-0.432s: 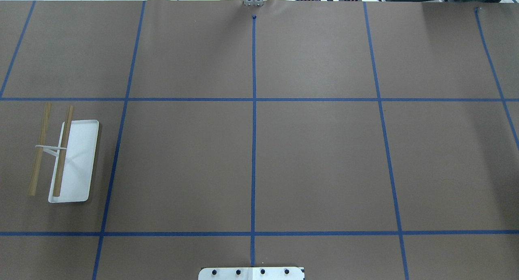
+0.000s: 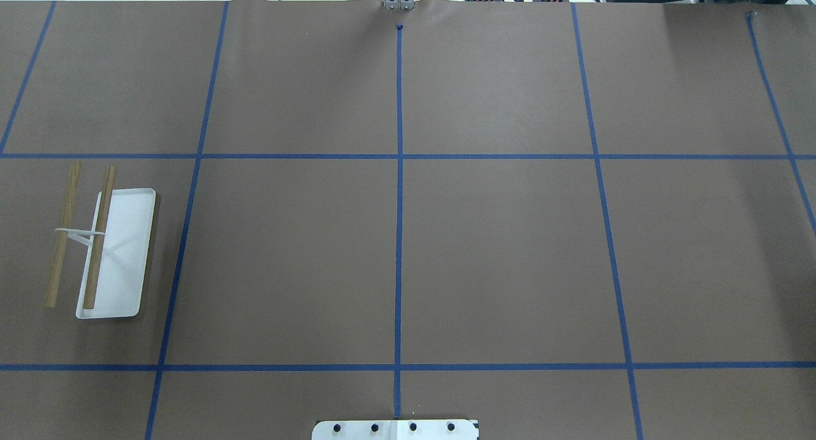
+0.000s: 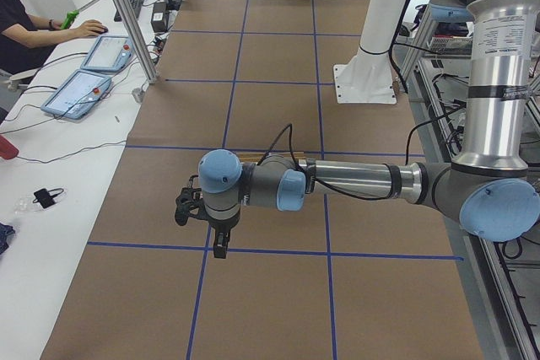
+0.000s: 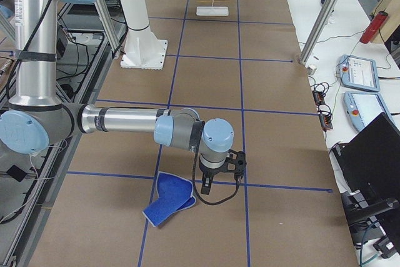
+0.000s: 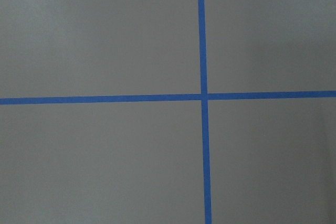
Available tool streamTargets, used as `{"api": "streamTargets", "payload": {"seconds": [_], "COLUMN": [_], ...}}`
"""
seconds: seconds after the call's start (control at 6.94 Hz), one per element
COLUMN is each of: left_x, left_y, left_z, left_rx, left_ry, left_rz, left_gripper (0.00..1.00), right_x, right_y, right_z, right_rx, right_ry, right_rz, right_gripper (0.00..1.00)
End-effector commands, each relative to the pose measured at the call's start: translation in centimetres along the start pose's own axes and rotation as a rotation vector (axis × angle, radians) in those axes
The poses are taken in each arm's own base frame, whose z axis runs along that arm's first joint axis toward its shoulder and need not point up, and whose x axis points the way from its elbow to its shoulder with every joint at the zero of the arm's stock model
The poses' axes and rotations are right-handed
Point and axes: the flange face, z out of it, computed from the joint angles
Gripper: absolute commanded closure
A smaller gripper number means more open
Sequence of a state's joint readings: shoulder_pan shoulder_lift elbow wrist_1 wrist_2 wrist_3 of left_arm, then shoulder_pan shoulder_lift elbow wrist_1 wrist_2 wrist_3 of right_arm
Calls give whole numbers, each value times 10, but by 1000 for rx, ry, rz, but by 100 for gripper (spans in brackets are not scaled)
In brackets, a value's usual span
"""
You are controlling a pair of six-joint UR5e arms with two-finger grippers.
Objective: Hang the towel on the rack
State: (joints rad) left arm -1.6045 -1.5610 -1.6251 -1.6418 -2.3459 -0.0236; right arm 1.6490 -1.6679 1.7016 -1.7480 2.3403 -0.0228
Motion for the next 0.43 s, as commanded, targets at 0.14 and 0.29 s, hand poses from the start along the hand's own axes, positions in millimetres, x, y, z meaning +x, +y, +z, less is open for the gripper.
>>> {"api": "streamTargets", "payload": {"seconds": [0.14,0.29], "left_x": [-1,0], "left_y": [-2,0], "left_z": [0,-1], "left_rx": [1,3], "left_ry": [-11,-10], "left_rz": [4,7], "left_gripper": [1,1], "right_x": [0,1], "right_y": [0,0], "right_z": [0,0], "right_rx": [1,3], "right_ry": [1,10], "right_rz": [-1,-1], "right_gripper": [0,0]}}
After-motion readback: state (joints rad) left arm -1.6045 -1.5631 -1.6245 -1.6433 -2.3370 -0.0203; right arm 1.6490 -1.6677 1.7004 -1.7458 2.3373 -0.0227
